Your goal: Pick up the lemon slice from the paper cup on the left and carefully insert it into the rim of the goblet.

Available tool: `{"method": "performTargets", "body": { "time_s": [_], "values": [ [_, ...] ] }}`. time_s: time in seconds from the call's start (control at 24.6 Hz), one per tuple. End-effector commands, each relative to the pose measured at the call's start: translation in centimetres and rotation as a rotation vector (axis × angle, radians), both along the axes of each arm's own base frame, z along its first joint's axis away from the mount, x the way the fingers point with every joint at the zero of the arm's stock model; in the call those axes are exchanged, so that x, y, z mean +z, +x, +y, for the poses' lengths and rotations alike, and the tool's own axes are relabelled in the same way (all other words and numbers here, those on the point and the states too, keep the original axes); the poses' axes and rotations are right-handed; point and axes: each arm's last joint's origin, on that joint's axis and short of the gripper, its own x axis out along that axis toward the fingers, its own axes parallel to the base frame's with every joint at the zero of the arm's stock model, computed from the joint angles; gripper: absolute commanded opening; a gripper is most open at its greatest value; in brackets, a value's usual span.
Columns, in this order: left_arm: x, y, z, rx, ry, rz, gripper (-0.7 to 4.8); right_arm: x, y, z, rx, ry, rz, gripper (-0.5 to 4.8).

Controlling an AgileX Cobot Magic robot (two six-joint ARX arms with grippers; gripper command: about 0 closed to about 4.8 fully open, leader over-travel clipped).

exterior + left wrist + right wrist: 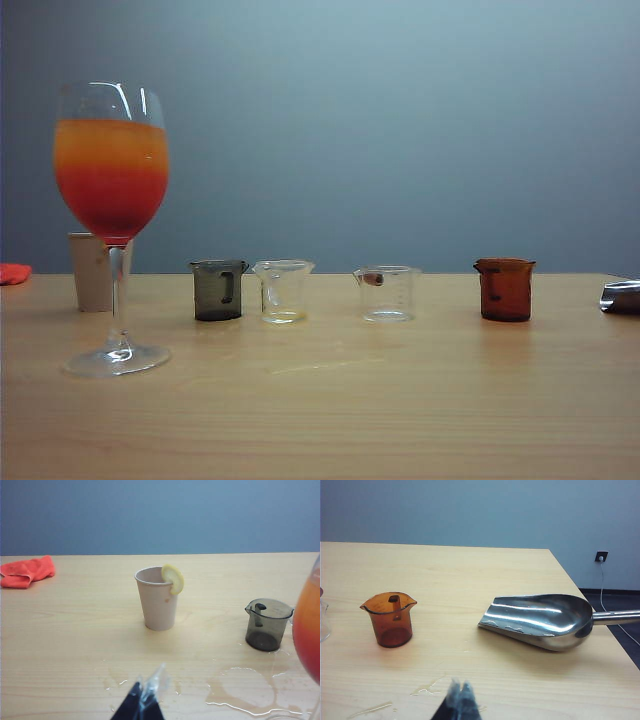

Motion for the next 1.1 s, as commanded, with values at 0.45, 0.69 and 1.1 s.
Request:
{"method": "performTargets", "body": {
  "time_s": [0.45, 0.69, 1.1],
  "values": [
    [1.3, -0.2, 0.3, 0.08, -0.152, -0.043, -0.04, 3.5, -0.7, 0.0, 0.002, 0.004, -0.147, -0.01],
    [5.9, -1.6, 0.7, 0.191, -0.228, -0.128, -0.04, 8.4, -2.4, 0.0, 0.001, -0.007, -0.187, -0.01],
    [14.6, 1.1, 0.8, 0.291, -0.385, -0.044, -0.04, 18.3, -2.6, 0.2, 0.072, -0.012, -0.215, -0.02]
  ]
}}
